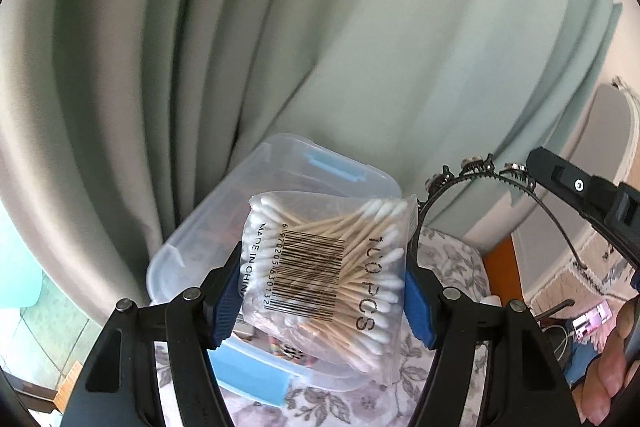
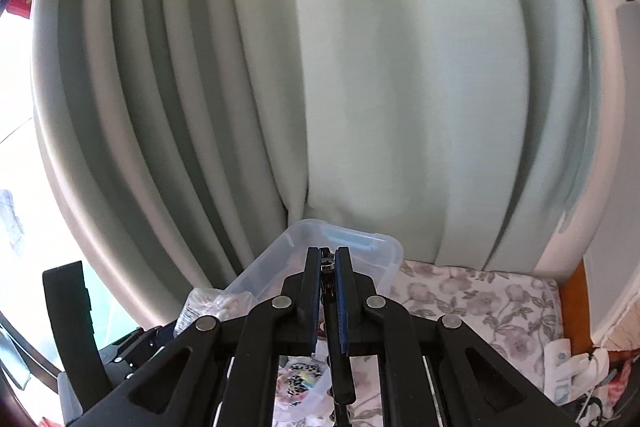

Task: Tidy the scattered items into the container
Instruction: 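Lift and carry the swab pack and headband over the clear box with both grippers, then open both grippers to drop the swab pack and headband into the box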

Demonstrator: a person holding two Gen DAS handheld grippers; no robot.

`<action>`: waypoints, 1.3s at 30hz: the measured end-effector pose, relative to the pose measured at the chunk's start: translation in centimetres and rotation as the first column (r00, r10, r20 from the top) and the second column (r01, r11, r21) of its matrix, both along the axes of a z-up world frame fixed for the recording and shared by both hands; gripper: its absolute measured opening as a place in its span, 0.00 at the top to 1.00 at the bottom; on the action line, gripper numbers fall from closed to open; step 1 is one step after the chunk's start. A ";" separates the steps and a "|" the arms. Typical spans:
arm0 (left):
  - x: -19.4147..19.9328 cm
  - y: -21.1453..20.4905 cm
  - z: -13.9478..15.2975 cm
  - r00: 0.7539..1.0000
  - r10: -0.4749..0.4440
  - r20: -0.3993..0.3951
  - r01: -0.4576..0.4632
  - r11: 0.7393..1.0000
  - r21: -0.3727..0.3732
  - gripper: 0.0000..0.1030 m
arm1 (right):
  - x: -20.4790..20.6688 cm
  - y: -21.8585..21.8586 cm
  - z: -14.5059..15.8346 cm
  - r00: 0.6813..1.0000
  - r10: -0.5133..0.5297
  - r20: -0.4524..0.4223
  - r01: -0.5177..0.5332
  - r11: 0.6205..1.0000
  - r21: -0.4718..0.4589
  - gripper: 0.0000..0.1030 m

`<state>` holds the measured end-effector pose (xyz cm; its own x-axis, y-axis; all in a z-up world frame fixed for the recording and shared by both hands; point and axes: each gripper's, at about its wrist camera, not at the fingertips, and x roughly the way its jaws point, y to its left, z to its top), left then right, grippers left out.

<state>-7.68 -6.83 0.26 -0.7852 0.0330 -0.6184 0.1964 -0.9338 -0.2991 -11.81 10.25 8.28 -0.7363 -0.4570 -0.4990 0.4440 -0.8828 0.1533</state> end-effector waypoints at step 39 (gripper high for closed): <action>-3.2 -8.5 -3.1 0.990 0.083 0.118 -0.086 0.996 0.025 0.30 | -3.8 -9.0 -4.9 0.989 0.094 0.115 -0.106 0.989 0.108 0.92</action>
